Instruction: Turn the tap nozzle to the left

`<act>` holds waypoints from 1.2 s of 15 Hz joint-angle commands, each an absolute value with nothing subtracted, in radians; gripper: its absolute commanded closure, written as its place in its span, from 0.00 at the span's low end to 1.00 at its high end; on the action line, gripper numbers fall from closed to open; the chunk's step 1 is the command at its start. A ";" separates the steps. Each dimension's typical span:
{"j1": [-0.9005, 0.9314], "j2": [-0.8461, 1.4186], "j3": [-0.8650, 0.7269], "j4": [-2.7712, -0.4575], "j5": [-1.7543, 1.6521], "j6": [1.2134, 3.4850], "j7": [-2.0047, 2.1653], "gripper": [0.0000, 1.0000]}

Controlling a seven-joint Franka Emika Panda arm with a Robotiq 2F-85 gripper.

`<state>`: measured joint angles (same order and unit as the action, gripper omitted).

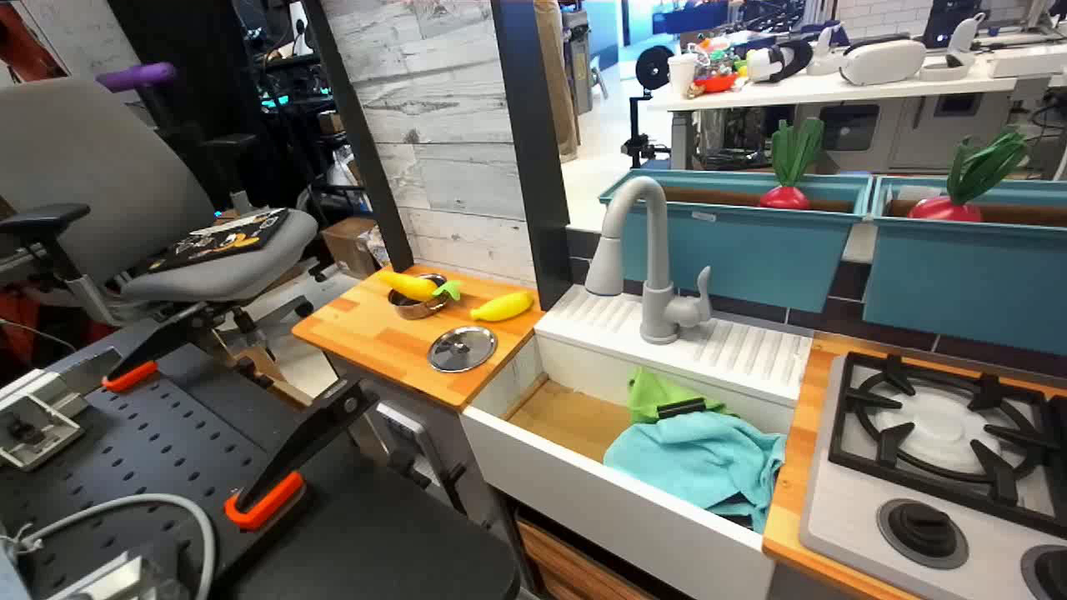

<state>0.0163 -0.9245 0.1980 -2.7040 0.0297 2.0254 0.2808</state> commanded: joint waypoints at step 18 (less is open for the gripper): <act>-0.124 -0.442 -0.005 -2.593 0.005 2.445 0.171 0.00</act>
<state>-0.1081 -0.6221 0.0566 -2.6879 0.0030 2.3795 0.2240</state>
